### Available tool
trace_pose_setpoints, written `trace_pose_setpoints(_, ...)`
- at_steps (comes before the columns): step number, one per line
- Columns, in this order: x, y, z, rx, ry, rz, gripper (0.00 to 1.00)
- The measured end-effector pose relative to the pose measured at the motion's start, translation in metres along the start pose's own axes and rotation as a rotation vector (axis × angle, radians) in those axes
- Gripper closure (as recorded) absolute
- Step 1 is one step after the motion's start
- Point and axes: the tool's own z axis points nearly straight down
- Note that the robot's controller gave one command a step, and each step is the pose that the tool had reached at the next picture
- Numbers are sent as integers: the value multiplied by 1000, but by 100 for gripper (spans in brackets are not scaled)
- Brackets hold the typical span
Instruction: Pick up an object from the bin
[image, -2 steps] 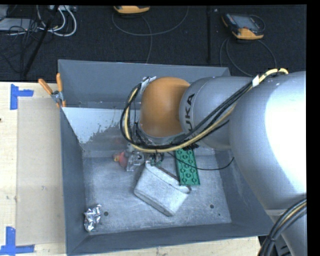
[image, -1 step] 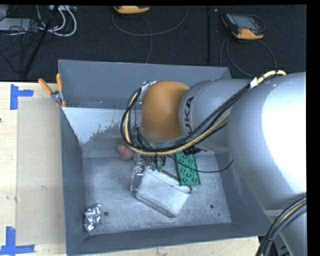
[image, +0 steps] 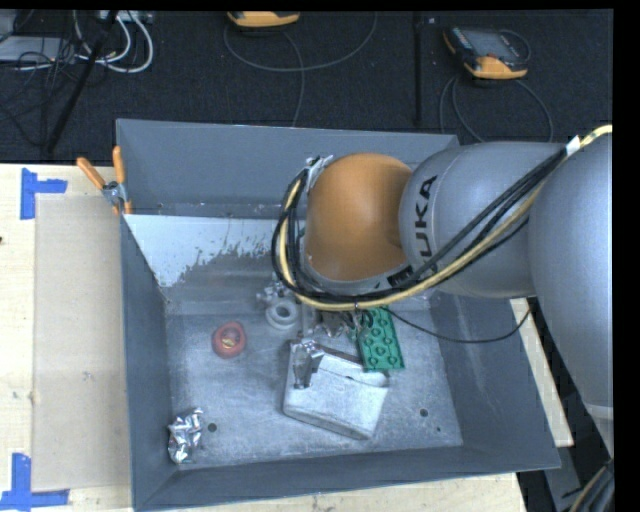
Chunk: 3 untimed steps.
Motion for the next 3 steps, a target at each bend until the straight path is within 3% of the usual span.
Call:
trace_pose_setpoints(1,-34,59,58,-2,-2,-46,0)
trace_pose_setpoints(2,-36,57,52,-3,-7,-39,100)
trace_pose_setpoints(3,-40,51,-59,-1,-7,43,100)
